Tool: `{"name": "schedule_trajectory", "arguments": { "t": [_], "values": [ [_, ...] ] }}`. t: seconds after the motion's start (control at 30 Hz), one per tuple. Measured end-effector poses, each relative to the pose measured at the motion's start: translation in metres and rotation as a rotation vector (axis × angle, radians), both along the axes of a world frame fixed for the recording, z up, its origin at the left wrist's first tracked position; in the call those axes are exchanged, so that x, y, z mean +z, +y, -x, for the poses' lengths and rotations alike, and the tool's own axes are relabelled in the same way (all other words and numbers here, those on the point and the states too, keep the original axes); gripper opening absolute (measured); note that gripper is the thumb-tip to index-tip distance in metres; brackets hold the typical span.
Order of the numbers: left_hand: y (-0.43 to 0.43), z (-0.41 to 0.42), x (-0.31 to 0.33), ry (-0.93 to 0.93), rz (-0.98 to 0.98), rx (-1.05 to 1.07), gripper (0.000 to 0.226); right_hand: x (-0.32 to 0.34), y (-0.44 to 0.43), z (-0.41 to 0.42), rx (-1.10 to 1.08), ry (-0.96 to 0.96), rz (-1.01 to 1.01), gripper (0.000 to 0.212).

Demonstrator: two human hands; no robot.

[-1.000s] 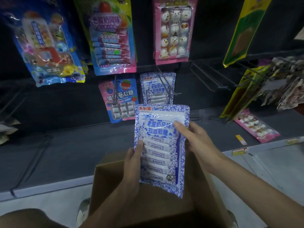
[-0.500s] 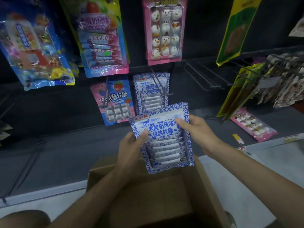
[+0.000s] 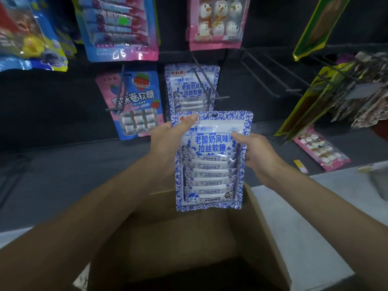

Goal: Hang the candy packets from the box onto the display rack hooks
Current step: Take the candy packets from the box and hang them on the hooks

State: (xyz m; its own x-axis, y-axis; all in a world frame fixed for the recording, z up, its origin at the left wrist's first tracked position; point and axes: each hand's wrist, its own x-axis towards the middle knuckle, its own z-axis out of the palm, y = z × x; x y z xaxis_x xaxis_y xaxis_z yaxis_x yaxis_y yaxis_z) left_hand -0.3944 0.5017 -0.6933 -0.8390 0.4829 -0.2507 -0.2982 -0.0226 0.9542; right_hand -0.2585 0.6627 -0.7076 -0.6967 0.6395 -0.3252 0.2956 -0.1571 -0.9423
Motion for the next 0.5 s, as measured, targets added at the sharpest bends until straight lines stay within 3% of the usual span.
{"name": "schedule_trajectory", "arguments": {
  "t": [0.07,0.17,0.37,0.5],
  "values": [
    [0.007,-0.004,0.010,-0.067,-0.030,0.034,0.131,-0.002,0.003,0.005,-0.018,0.004,0.030,0.053],
    [0.017,-0.007,0.013,-0.155,-0.030,0.074,0.104,-0.002,0.007,0.012,-0.043,0.029,0.079,0.027],
    [0.031,-0.005,0.013,-0.128,-0.059,0.103,0.100,-0.002,0.011,0.022,-0.107,0.115,0.174,0.016],
    [0.035,-0.005,0.017,-0.104,-0.082,0.107,0.098,-0.002,0.010,0.030,-0.143,0.121,0.155,0.026]
  ]
}}
